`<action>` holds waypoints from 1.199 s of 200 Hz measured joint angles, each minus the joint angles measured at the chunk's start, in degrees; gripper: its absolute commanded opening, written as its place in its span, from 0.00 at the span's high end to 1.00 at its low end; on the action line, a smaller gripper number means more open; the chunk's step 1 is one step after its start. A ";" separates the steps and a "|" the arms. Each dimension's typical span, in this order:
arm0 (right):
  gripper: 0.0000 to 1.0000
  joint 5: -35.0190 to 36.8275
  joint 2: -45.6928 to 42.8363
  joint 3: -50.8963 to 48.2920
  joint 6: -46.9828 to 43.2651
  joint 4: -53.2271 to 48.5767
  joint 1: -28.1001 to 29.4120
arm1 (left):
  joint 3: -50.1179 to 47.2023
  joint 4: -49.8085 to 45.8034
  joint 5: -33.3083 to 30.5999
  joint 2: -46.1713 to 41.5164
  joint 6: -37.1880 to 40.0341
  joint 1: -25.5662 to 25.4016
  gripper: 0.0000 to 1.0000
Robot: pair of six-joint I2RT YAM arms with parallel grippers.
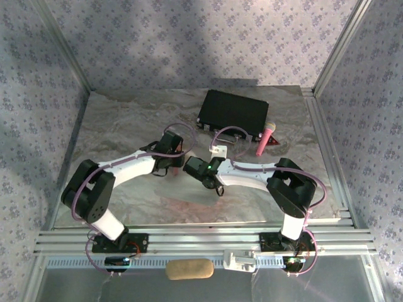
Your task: Fold the paper box
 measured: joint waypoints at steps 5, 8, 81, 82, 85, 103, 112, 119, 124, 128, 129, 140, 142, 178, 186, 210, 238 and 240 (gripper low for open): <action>1.00 -0.02 0.00 0.00 0.00 0.00 0.00 | 0.20 0.04 -0.11 0.28 0.15 -0.02 0.63; 1.00 -0.02 0.00 0.00 0.00 0.00 0.00 | 0.31 0.07 -0.13 0.39 0.13 -0.02 0.64; 1.00 -0.15 0.00 0.00 -0.02 1.51 -0.37 | 1.97 -0.20 -6.23 2.36 0.94 -2.58 1.00; 1.00 -0.13 0.00 0.00 -0.02 1.51 -0.37 | 1.97 -0.22 -6.40 2.36 0.90 -2.62 1.00; 1.00 -0.15 0.00 0.00 -0.02 1.51 -0.39 | 2.03 -0.35 -7.08 2.43 0.83 -2.93 1.00; 1.00 -0.46 0.00 0.00 0.00 1.49 -0.48 | 2.12 -1.07 -10.95 2.43 -0.20 -4.70 1.00; 1.00 -0.50 0.00 0.00 -0.02 1.49 -0.48 | 2.12 -1.49 -12.13 2.43 -0.85 -5.27 0.90; 1.00 -0.52 0.00 -0.02 -0.02 1.49 -0.48 | 2.12 -1.68 -12.74 2.38 -1.29 -5.57 0.74; 1.00 -0.52 0.00 -0.02 -0.02 1.49 -0.48 | 2.12 -1.86 -13.16 2.27 -1.46 -5.70 0.66; 1.00 -0.48 0.00 -0.02 -0.02 1.33 -0.48 | 2.12 -2.01 -13.81 2.19 -2.08 -5.75 0.61; 1.00 -0.48 0.00 -0.02 -0.02 1.29 -0.48 | 2.12 -2.05 -13.84 2.16 -2.01 -5.75 0.60; 1.00 -0.46 0.00 -0.07 -0.02 1.16 -0.52 | 2.10 -2.75 -14.67 1.53 -2.93 -5.68 0.49; 1.00 -0.48 0.00 -0.11 -0.04 1.16 -0.55 | 2.10 -2.89 -14.67 1.31 -2.58 -5.64 0.47; 1.00 -0.74 -0.37 -1.62 -2.03 3.06 -1.68 | 1.44 -2.95 -11.47 -3.96 -3.48 -5.40 0.35; 1.00 -1.16 -0.70 -2.34 -2.97 3.98 -2.08 | 1.09 -2.91 -9.99 -5.18 -3.67 -5.11 0.35; 1.00 -2.75 -1.90 -4.11 -6.54 7.28 -3.61 | 0.09 -2.89 -6.99 -6.60 -3.76 -4.24 0.42; 1.00 -5.25 -2.73 -5.35 -11.96 11.45 -5.40 | -1.44 -2.78 -5.25 -5.44 -4.15 -2.89 0.45; 1.00 -5.44 -2.73 -5.38 -12.31 11.74 -5.51 | -1.46 -2.80 -5.14 -5.25 -4.17 -2.82 0.45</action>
